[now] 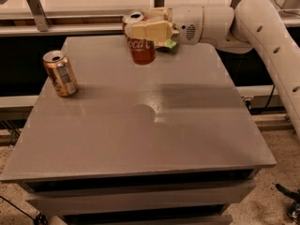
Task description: Place coke can upright
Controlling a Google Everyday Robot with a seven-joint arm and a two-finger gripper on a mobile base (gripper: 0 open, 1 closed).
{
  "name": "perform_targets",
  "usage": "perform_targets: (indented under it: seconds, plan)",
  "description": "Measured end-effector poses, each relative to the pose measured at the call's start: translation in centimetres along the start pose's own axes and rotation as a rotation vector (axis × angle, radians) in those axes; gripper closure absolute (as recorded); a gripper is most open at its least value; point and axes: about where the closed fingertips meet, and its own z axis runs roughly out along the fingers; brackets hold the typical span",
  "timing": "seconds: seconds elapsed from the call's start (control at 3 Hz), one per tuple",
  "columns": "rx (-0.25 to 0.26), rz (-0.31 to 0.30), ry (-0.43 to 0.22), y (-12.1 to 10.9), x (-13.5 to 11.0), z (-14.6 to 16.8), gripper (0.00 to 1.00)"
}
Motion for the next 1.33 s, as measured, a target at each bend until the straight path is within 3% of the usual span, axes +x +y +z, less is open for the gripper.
perform_targets:
  seconds: [0.33, 1.33]
  plan:
    - [0.000, 0.001, 0.001, 0.0, 0.0, 0.0, 1.00]
    - [0.010, -0.030, -0.090, 0.1, 4.7, -2.0, 1.00]
